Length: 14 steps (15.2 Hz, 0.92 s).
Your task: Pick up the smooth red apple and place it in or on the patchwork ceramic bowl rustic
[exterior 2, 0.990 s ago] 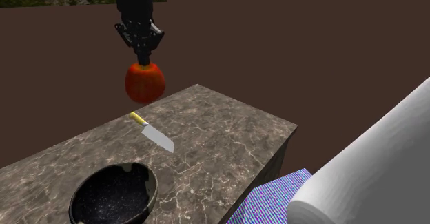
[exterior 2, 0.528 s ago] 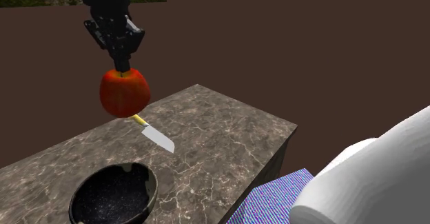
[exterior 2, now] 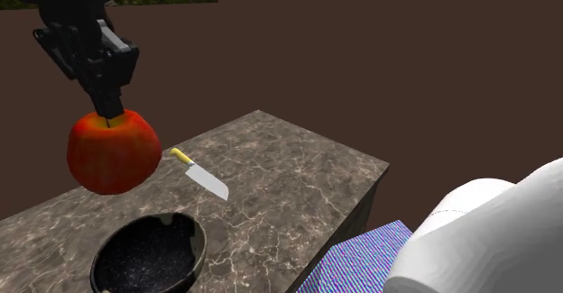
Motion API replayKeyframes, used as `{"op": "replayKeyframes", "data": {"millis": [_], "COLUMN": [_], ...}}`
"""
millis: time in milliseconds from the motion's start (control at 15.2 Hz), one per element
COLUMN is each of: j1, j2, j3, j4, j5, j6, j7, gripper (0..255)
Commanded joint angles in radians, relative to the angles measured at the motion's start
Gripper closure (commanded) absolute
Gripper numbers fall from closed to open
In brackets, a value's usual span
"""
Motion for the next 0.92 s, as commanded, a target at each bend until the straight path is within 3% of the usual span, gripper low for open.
{"op": "replayKeyframes", "data": {"millis": [0, 858], "j1": [0.012, 0.029], "j2": [-0.014, -0.047], "j3": [0.021, 0.042], "j4": [0.017, -0.182], "j5": [0.012, 0.039], "j6": [-0.025, 0.143], "j7": [0.035, 0.024], "gripper": [255, 255]}}
